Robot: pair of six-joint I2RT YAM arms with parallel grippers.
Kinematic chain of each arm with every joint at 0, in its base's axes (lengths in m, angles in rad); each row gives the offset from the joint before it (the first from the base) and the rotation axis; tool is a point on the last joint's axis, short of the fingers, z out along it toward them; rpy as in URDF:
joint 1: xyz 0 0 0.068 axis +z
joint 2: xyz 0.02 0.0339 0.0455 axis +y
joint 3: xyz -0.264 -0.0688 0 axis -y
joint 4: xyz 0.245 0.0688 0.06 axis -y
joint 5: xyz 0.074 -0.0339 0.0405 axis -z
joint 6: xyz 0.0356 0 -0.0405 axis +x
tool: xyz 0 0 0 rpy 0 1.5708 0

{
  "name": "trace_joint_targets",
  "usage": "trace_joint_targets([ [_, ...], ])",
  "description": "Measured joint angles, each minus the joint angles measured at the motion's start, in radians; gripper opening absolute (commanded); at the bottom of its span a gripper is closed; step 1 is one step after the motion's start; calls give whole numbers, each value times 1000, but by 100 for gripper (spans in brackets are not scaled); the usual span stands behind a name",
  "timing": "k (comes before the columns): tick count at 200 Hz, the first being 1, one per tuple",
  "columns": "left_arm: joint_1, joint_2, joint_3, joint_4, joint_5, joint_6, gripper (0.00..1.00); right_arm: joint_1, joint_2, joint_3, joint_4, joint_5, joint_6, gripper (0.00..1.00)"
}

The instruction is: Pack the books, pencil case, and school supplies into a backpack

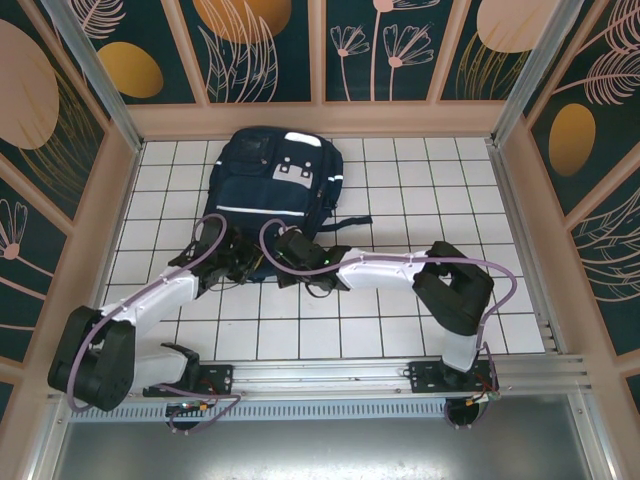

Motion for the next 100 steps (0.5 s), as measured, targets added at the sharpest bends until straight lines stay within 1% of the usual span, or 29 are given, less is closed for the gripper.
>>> trace_joint_targets([
  [18,31,-52,-6,-30,0,5,0,-16,-24,-23,10,6,-1,0],
  [37,96,-110,-13,-71,16,24,0,-63,-53,-57,17,24,-5,0],
  [68,208,-166,-14,-129,69,88,0,-202,-86,-110,24,42,-35,0],
  [100,276,-181,3,-211,114,163,0,-328,-82,-110,38,49,-87,0],
])
